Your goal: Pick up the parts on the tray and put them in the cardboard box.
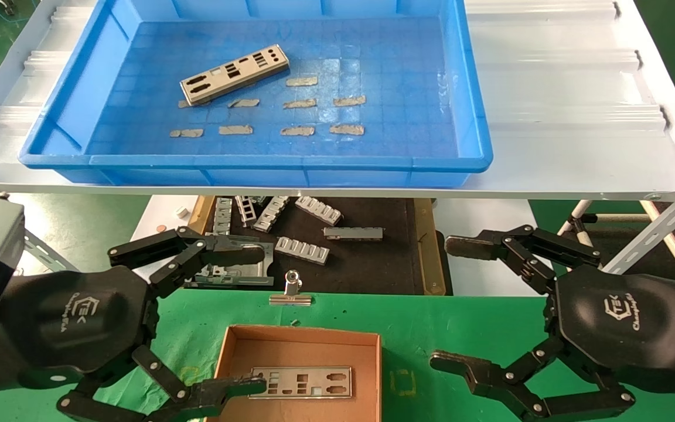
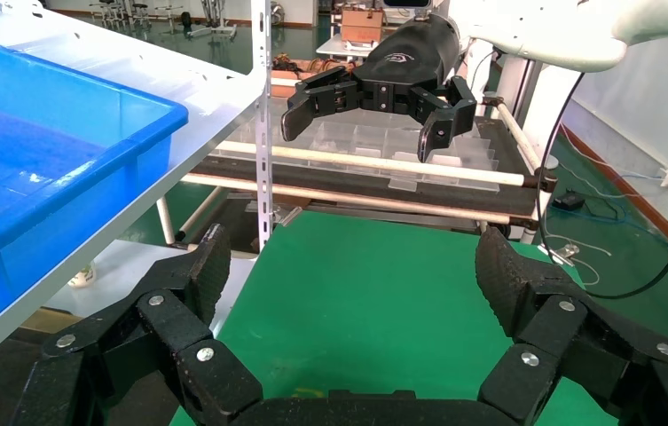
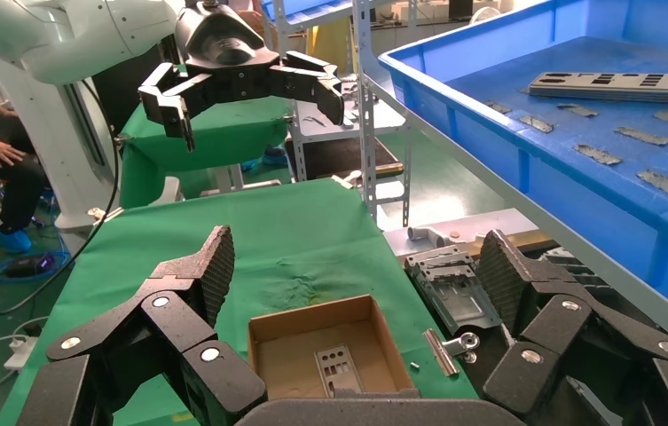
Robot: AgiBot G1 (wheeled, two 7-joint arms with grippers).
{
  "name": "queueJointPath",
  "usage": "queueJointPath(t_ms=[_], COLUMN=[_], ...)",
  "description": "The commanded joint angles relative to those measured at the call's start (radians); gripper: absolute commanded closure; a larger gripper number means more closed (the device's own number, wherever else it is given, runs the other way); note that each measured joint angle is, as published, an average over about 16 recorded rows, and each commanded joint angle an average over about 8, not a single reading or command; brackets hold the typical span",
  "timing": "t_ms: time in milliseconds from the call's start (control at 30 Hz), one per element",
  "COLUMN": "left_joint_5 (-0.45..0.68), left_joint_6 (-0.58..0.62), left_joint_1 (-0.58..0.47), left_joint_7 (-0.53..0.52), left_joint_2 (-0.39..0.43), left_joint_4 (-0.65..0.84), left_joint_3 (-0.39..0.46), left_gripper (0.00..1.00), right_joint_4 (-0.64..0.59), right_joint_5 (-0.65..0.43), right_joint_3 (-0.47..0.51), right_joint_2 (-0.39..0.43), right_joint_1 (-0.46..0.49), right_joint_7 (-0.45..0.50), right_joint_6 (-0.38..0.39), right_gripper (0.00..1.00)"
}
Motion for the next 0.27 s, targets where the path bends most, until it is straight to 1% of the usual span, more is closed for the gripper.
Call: queueJointPath(t_ms=[33, 267], left_joint_5=[0.0, 0.0], left_joint_6=[0.0, 0.0], left_joint_1=[0.0, 0.0], left_joint_7=[0.0, 0.0], left_joint_2=[0.0, 0.0], left_joint_4=[0.0, 0.0], left_joint_3=[0.0, 0.0], left_gripper=[0.0, 0.0], right_joint_4=[0.0, 0.0], right_joint_5=[0.0, 0.0], right_joint_3=[0.0, 0.0], right_joint_2=[0.0, 0.0], right_joint_1=[0.0, 0.0], right_joint_7=[0.0, 0.0], right_joint_6=[0.0, 0.0], right_gripper=[0.0, 0.0])
